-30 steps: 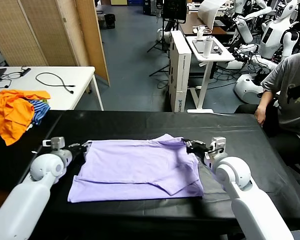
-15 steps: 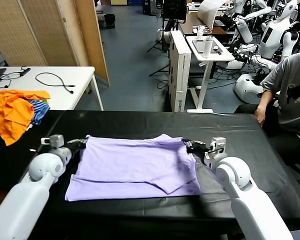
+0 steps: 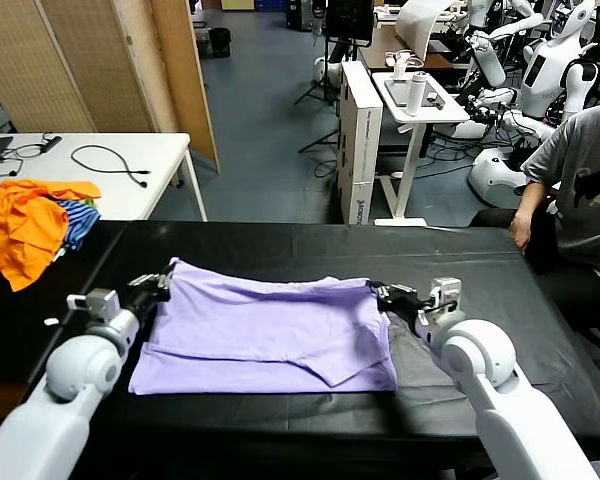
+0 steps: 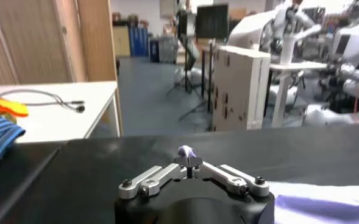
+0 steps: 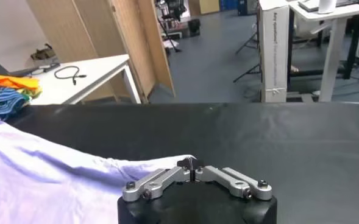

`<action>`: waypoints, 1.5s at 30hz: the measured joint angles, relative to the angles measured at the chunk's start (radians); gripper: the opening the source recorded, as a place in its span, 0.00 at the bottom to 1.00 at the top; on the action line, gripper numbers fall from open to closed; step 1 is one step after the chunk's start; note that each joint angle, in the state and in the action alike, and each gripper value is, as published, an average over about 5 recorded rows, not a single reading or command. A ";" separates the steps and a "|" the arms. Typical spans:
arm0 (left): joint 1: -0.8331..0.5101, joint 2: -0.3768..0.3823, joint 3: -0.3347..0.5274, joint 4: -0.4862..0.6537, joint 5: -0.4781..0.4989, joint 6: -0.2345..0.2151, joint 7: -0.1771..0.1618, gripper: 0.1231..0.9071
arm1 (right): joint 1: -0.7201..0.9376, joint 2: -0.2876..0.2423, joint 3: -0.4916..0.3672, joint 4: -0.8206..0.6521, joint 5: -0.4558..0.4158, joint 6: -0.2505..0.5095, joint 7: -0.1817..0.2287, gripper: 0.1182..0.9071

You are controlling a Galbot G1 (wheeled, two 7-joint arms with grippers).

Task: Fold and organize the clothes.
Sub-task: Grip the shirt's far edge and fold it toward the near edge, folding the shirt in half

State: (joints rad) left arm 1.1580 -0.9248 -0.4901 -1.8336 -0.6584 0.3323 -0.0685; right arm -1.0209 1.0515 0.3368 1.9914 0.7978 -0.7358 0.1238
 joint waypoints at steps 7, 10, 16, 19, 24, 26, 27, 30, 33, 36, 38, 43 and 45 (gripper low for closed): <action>0.131 -0.043 -0.084 -0.077 -0.004 -0.041 -0.001 0.03 | -0.084 -0.018 0.041 0.053 -0.012 0.000 0.010 0.03; 0.167 -0.051 -0.111 -0.088 -0.006 -0.051 -0.004 0.03 | -0.123 -0.018 0.061 0.067 -0.015 -0.001 0.007 0.03; 0.218 -0.072 -0.150 -0.111 -0.002 -0.058 -0.006 0.03 | -0.192 -0.028 0.085 0.104 -0.017 -0.001 0.009 0.03; 0.244 -0.084 -0.164 -0.127 0.007 -0.063 -0.006 0.03 | -0.225 -0.035 0.088 0.127 -0.022 -0.001 0.011 0.03; 0.289 -0.105 -0.177 -0.152 0.031 -0.076 -0.005 0.03 | -0.272 -0.041 0.087 0.155 -0.040 -0.001 0.012 0.03; 0.308 -0.114 -0.178 -0.159 0.047 -0.082 -0.004 0.03 | -0.288 -0.044 0.087 0.161 -0.045 -0.001 0.012 0.03; 0.317 -0.118 -0.179 -0.161 0.055 -0.085 -0.004 0.03 | -0.295 -0.046 0.087 0.164 -0.047 -0.001 0.013 0.03; 0.340 -0.130 -0.179 -0.165 0.077 -0.095 -0.004 0.03 | -0.313 -0.052 0.086 0.169 -0.054 -0.001 0.014 0.03; 0.360 -0.143 -0.180 -0.166 0.093 -0.105 -0.005 0.03 | -0.324 -0.054 0.082 0.169 -0.062 -0.001 0.015 0.03; 0.375 -0.158 -0.181 -0.166 0.104 -0.112 -0.006 0.03 | -0.332 -0.055 0.078 0.166 -0.070 -0.001 0.015 0.03; 0.383 -0.169 -0.182 -0.165 0.111 -0.117 -0.006 0.03 | -0.336 -0.057 0.078 0.165 -0.072 -0.001 0.015 0.03; 0.400 -0.195 -0.189 -0.164 0.124 -0.128 -0.015 0.03 | -0.343 -0.070 0.078 0.168 -0.068 -0.001 0.012 0.03; 0.406 -0.206 -0.194 -0.169 0.129 -0.127 -0.028 0.03 | -0.343 -0.074 0.076 0.171 -0.065 -0.001 0.012 0.03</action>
State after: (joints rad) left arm 1.5637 -1.1307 -0.6840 -2.0023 -0.5297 0.2051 -0.0961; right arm -1.3643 0.9773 0.4132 2.1623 0.7331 -0.7365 0.1353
